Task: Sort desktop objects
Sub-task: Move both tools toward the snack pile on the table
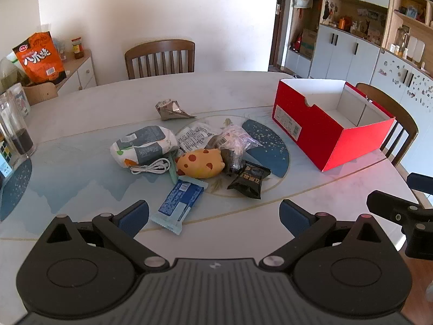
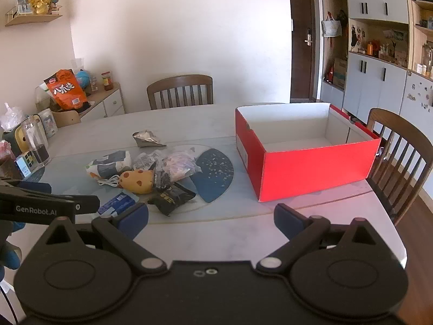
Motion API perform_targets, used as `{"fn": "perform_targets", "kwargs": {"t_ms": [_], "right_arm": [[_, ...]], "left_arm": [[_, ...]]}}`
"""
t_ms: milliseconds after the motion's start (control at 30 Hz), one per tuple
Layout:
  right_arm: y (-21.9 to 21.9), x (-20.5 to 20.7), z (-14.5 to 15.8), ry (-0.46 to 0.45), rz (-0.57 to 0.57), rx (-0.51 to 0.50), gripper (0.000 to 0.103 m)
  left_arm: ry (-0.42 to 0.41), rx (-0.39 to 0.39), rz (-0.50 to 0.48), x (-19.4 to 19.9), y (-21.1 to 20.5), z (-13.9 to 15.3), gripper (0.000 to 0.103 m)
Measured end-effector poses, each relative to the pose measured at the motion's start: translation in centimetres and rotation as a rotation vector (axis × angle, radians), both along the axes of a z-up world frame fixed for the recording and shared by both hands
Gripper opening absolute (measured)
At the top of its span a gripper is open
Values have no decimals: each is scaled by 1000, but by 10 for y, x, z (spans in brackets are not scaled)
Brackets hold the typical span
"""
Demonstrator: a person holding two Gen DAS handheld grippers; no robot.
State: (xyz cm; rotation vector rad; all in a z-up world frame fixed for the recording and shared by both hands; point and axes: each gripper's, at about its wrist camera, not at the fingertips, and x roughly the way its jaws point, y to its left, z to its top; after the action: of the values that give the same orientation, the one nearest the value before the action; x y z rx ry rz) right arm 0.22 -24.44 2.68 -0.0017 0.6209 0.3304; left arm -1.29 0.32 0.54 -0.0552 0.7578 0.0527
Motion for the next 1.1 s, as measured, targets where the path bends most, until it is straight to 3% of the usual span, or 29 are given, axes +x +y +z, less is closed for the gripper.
{"fn": "perform_targets", "kwargs": {"t_ms": [1100], "right_arm": [[21,8,-3,-7,76,-14,98]], "left_arm": [[-15,-33,42,1,18,-1,103]]}}
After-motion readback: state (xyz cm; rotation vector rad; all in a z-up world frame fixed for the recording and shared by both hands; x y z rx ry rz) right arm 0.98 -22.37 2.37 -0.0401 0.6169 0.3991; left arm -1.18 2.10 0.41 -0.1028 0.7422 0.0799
